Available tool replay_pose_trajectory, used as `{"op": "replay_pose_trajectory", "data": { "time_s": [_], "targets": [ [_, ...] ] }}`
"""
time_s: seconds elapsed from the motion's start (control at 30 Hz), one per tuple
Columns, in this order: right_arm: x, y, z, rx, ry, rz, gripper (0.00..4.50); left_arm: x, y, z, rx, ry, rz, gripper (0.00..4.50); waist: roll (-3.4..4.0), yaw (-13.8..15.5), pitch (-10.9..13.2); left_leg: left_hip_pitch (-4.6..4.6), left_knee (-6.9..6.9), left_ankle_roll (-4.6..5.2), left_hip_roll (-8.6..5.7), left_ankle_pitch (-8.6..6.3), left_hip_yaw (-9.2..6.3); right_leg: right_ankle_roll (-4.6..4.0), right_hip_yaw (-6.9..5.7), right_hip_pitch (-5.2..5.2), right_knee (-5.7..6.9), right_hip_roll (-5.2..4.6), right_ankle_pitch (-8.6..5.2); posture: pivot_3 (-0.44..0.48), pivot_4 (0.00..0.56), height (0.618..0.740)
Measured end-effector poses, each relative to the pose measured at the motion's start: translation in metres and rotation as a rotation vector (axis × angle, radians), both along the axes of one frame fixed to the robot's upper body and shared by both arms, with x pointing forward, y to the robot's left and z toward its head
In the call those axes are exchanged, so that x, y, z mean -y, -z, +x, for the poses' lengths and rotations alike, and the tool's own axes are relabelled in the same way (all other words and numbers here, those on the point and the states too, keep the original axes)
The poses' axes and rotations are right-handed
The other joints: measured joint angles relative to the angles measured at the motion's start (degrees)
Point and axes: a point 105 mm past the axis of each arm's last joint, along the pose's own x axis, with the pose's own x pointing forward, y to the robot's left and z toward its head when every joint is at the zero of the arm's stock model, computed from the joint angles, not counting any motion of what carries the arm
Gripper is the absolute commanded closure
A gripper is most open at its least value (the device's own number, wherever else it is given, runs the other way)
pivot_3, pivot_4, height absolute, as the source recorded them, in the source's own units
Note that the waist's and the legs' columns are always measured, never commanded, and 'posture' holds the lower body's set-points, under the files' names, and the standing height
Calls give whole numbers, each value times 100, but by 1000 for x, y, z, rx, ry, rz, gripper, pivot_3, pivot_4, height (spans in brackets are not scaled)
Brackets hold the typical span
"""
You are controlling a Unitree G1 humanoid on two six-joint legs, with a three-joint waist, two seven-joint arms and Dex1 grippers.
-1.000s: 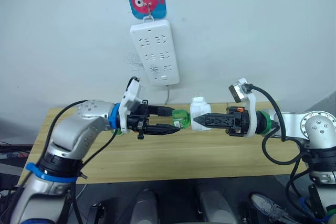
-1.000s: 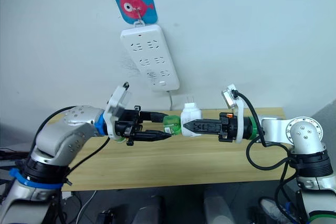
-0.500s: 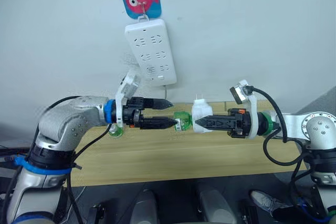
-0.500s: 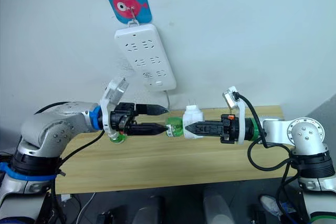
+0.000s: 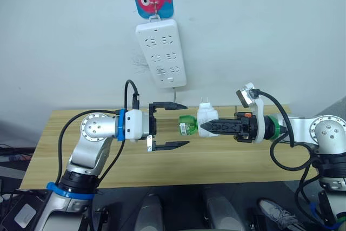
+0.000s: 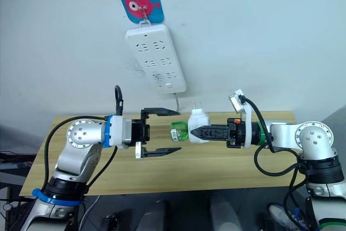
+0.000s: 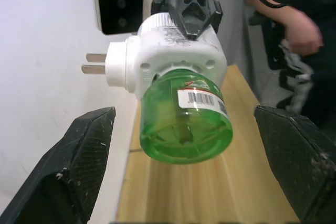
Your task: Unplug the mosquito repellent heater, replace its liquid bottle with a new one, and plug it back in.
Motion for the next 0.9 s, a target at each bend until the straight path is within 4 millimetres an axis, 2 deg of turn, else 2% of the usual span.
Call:
{"op": "replay_pose_trajectory", "data": {
  "time_s": [0.03, 0.13, 0.3, 0.33, 0.5, 0.57, 0.73, 0.83, 0.9],
  "targets": [
    [0, 0, 0, 0, 0, 1, 1457, 1, 2, 1, 6, -2, 1, 0, 0, 0, 0, 0, 0, 0, 0, 0, -1, 0, -1, 0, 1, 1, 0, -124, 208, 725],
    [0, 0, 0, 0, -1, 1, 1457, -2, 7, 5, 6, -15, 6, 624, 0, -7, 0, 0, -1, 0, 1, 0, -4, 0, -3, 0, 2, 2, 0, -129, 205, 725],
    [1, -3, 2, 10, 12, 12, 1457, 1, 4, 10, -3, -27, -14, 2194, 0, -17, 0, 0, 1, 0, 1, 0, -4, 0, -3, 0, 3, 1, 0, -126, 202, 725],
    [1, -3, 2, 10, 13, 13, 1457, 1, 4, 10, -3, -25, -14, 2302, 0, -17, 0, 0, 1, 0, 1, 0, -5, 0, -4, 0, 3, 1, 0, -125, 202, 725],
    [0, -3, 1, 7, 7, 16, 1457, -1, 4, 8, -48, -7, -1, 2302, 0, -21, 0, 0, 0, 0, 2, 0, -5, 0, -5, 0, 3, 2, 0, -119, 200, 725],
    [-3, -2, 0, 5, -3, 14, 1457, -4, 3, 6, -193, 2, 30, 2302, 0, -34, 1, 0, 0, 0, 3, 0, -11, 0, -7, 0, 6, 3, 0, -115, 200, 725],
    [-4, -4, 0, 22, -6, 18, 1457, -6, -6, 9, -776, 22, 45, 2302, -4, -46, 4, -3, 7, -1, 0, 1, -25, 2, -21, 2, 13, 4, -1, -116, 200, 725],
    [-5, -9, -1, 35, -18, 38, 1457, -7, -16, 7, -1045, 50, 52, 2302, -6, -80, 6, -3, 4, 0, 0, 0, -25, 2, -23, 2, 10, 5, -1, -113, 200, 725],
    [-5, -11, -2, 42, -27, 47, 1457, -8, -19, 6, -1158, 50, 48, 2302, -6, -111, 6, -1, 0, 0, 2, 0, -28, 1, -26, 2, 7, 5, -2, -115, 202, 725]
  ]
}}
